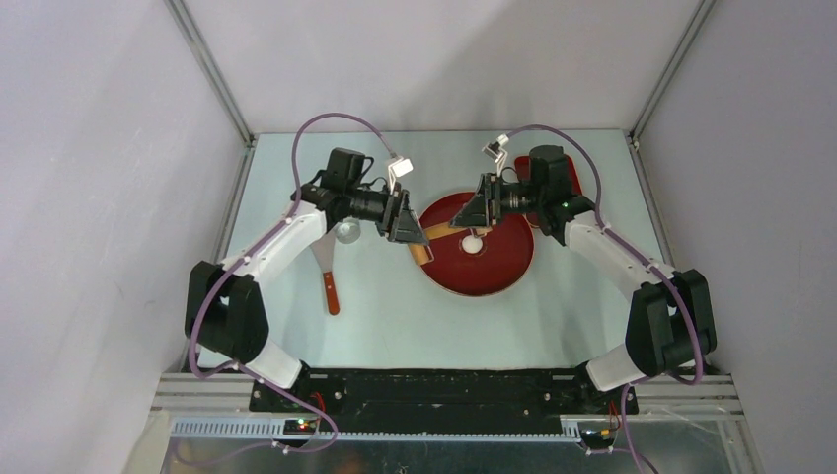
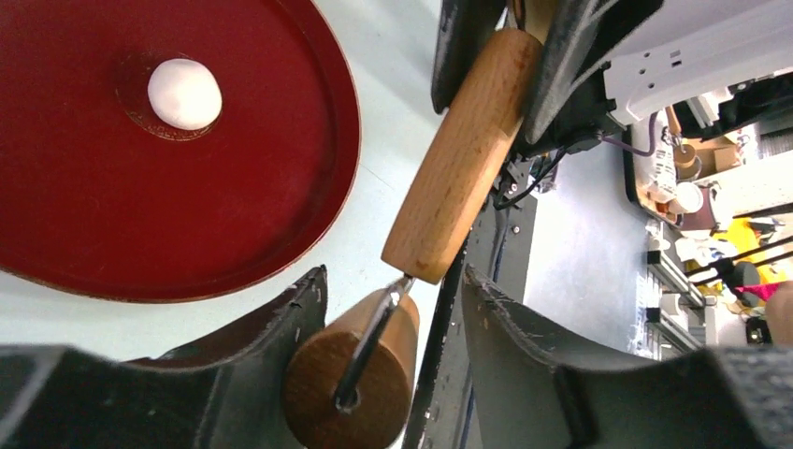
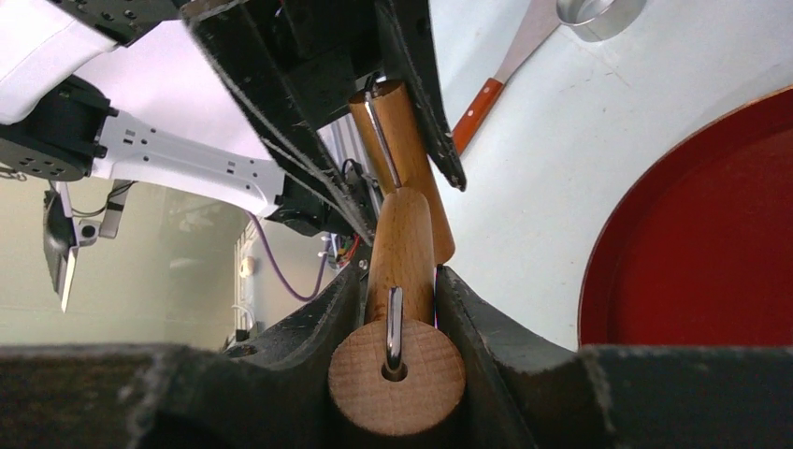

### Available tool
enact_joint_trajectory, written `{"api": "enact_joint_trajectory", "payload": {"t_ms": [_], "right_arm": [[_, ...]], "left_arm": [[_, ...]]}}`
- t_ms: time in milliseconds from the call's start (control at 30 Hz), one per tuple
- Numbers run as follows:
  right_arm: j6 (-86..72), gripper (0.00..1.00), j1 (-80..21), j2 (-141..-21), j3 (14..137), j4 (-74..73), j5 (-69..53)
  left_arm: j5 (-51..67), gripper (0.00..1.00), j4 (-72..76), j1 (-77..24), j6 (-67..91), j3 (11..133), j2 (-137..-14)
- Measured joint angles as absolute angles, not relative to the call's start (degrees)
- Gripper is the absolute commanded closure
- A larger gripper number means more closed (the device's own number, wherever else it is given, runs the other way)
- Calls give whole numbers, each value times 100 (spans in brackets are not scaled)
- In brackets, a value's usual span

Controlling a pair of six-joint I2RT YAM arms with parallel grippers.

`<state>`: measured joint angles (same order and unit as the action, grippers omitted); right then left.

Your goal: Roll out the dumpling wrappers from the dough

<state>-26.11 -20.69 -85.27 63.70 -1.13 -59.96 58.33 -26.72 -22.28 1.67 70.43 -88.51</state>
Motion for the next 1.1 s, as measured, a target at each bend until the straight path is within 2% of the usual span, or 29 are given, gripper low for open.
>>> {"api": "enact_joint_trajectory", "payload": {"t_ms": [100,267,333,367,433,533,600,633,700,900,933,967,1000,1033,1100], "right_arm": [[-2630,100,-2108,-8527,6370,-82,-6082],[-2648,100,-2097,-8562,6366,5,-6307],[-2683,100,-2099,-8573,6366,27,-6353],[-2696,100,-2099,-8580,6366,36,-6375],[-2718,100,-2099,-8593,6366,56,-6420],[-2770,100,-2137,-8624,6366,97,-6453],[-2808,100,-2174,-8648,6366,110,-6477],[-2812,100,-2167,-8656,6366,115,-6486],[-2823,100,-2147,-8672,6366,115,-6565],[-2832,100,-2115,-8685,6366,152,-6643],[-2827,96,-2112,-8685,6366,154,-6648],[-2823,80,-2108,-8689,6366,156,-6650],[-2814,71,-2099,-8689,6366,158,-6654],[-2797,53,-2091,-8691,6366,161,-6674],[-2779,34,-2071,-8705,6366,178,-6726]], "left_arm": [[5929,61,-2655,-2226,215,7063,-8921],[6388,70,-2683,-2213,252,7100,-8938],[6464,67,-2689,-2213,252,7100,-8938],[6497,60,-2689,-2217,250,7100,-8938],[6560,56,-2689,-2231,250,7100,-8938],[6563,57,-2615,-2285,257,7100,-8938],[6554,67,-2622,-2340,255,7100,-8938],[6563,88,-2606,-2342,255,7100,-8938],[6687,98,-2587,-2351,200,7100,-8934],[6716,100,-2567,-2368,207,7100,-8930],[6707,100,-2561,-2370,207,7100,-8925],[6694,100,-2558,-2373,207,7100,-8923],[6672,100,-2552,-2379,207,7100,-8917],[6659,100,-2541,-2388,209,7100,-8914],[6617,100,-2526,-2408,213,7100,-8903]]}}
